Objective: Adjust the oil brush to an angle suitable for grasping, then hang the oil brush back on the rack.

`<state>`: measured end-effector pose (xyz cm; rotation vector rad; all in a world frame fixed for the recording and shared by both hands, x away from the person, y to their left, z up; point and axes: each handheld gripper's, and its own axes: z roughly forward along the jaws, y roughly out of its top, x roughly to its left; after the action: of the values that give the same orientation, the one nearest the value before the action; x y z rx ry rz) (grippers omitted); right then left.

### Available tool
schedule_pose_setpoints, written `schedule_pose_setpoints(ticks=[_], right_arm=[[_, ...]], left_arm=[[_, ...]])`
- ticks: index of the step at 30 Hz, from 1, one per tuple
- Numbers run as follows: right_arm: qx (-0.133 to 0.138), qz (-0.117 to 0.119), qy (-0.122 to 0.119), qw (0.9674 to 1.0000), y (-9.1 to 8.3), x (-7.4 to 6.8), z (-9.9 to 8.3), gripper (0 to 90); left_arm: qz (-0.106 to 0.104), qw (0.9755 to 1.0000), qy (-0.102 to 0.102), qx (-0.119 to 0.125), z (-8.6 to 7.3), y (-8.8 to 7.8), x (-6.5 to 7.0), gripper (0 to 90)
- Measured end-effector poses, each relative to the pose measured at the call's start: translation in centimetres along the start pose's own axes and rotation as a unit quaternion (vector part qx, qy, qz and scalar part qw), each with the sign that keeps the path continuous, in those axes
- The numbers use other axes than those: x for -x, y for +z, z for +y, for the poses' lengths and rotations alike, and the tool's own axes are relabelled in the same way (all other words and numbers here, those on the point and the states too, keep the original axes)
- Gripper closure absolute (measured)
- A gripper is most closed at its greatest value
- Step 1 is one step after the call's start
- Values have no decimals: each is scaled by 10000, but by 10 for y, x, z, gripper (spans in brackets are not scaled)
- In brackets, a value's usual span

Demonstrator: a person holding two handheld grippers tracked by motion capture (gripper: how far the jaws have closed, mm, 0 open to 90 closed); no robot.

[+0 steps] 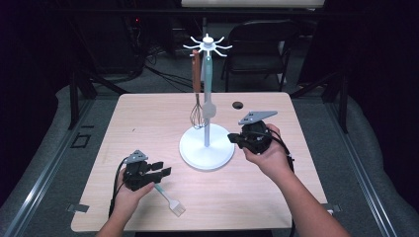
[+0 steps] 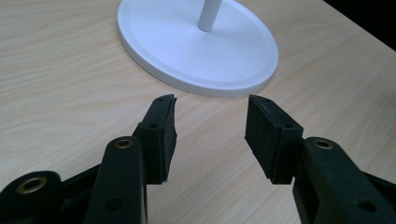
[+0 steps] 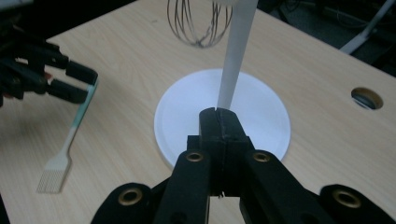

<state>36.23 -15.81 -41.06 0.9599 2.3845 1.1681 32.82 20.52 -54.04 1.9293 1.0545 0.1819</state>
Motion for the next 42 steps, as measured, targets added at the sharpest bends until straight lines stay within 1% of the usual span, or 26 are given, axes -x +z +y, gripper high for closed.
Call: schedule_pose_setpoints(ticks=[1, 7, 8, 13, 16, 18, 21, 22, 29, 31, 34, 36, 39, 42], right_arm=[[129, -13, 26, 9999, 0, 0, 4, 900], [498, -30, 56, 9987, -5, 2, 25, 900], [525, -24, 55, 9986, -5, 2, 27, 900], [418, -55, -79, 9991, -6, 3, 41, 900], [420, -54, -99, 9991, -6, 4, 49, 900], [455, -101, -135, 9988, -8, 5, 56, 900], [606, -170, -161, 9979, -12, 6, 65, 900], [670, -207, -181, 9974, -15, 6, 70, 900], [1096, -263, -176, 9935, -25, 7, 94, 900], [1280, -277, -148, 9913, -29, 7, 101, 900], [1444, -333, -169, 9888, -34, 7, 110, 900], [1594, -369, -149, 9864, -37, 8, 116, 900], [1796, -409, -94, 9828, -42, 11, 125, 900], [1910, -487, -85, 9803, -46, 14, 131, 900]], left_arm=[[4, 10000, 3, -22, -1, 1, 0, 527], [-22, 10000, 11, -5, -1, 1, 1, 523], [-23, 10000, -7, 8, -2, 1, 0, 523], [-11, 10000, -64, 28, -3, 1, -2, 523], [-37, 9999, -101, 28, -3, 1, -3, 524], [-39, 9999, -91, 21, -3, 1, -3, 524], [-39, 9999, -93, 12, -3, 1, -4, 525], [-38, 9999, -99, 11, -3, 1, -4, 525], [-62, 9999, -122, 17, -4, 2, -5, 527], [-70, 9999, -118, 9, -4, 2, -5, 527], [-70, 9999, -136, 5, -4, 2, -5, 528], [-81, 9999, -114, -27, -4, 2, -6, 528], [-95, 9999, -114, 5, -5, 3, -5, 529], [-100, 9999, -114, -19, -4, 3, -6, 529]])
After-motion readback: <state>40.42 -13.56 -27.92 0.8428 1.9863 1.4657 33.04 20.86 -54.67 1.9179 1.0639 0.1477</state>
